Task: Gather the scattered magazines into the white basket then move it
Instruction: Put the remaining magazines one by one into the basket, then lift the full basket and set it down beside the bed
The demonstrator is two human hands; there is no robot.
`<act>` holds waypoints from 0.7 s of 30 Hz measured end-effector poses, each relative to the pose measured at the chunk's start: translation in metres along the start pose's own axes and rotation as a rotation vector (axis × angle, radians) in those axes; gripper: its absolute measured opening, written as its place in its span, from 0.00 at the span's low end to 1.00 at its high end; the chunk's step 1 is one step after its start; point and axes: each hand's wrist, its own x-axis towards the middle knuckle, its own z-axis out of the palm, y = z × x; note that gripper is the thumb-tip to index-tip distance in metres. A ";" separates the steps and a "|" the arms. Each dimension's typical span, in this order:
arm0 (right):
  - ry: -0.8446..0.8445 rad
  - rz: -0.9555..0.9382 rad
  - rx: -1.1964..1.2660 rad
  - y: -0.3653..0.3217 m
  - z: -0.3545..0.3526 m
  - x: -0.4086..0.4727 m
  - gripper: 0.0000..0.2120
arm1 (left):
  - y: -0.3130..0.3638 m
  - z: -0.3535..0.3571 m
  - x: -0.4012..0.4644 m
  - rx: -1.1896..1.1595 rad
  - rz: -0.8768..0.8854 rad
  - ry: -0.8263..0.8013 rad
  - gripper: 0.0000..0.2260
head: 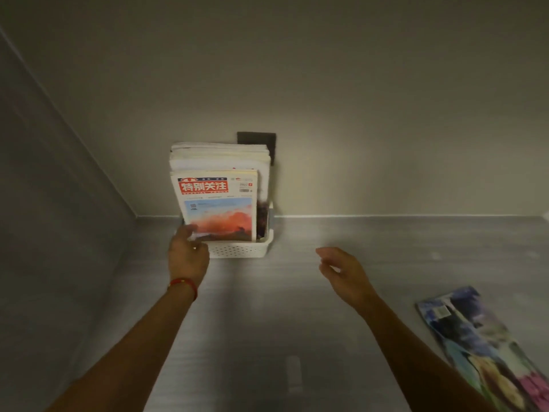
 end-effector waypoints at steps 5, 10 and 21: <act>0.129 0.204 -0.279 0.097 -0.104 -0.078 0.13 | 0.014 0.066 -0.112 0.095 0.151 -0.334 0.21; 0.290 0.479 -0.485 0.180 -0.203 -0.148 0.12 | 0.038 0.138 -0.213 0.221 0.290 -0.687 0.24; 0.256 0.863 -0.609 0.246 -0.252 -0.206 0.31 | 0.082 0.205 -0.297 0.319 0.372 -0.804 0.24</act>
